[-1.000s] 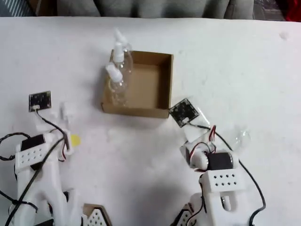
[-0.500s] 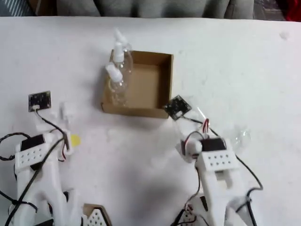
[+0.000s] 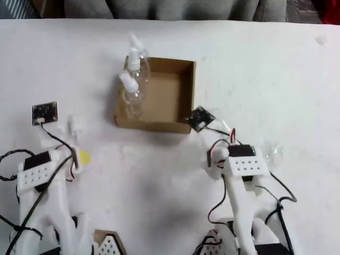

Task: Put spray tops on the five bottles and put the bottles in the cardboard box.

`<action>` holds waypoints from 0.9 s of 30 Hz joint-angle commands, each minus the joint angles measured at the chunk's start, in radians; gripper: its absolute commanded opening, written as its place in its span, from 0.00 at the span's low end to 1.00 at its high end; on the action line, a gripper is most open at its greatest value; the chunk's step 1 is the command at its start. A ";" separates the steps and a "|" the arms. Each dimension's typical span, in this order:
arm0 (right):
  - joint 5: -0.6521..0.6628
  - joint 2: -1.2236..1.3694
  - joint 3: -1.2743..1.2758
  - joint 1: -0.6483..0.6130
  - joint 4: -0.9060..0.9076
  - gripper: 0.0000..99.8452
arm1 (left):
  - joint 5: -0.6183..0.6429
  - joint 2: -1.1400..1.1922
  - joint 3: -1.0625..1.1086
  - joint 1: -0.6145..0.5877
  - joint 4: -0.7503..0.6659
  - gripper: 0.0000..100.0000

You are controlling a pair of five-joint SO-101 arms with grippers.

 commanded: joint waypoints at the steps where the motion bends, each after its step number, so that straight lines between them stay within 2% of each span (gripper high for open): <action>1: 0.097 0.001 -0.028 0.076 -0.013 0.14 | -0.009 -0.030 -0.005 0.016 -0.020 0.26; 8: 0.121 0.001 -0.006 0.087 -0.025 0.14 | -0.009 -0.030 -0.005 0.016 -0.020 0.26; 16: 0.120 0.062 0.011 0.024 -0.061 0.14 | -0.009 -0.031 0.005 0.016 -0.021 0.26; 22: 0.118 0.131 0.009 0.050 -0.101 0.14 | -0.009 -0.031 0.006 0.016 -0.021 0.26; 27: 0.118 0.143 -0.015 0.048 -0.094 0.02 | -0.009 -0.031 0.006 0.016 -0.021 0.26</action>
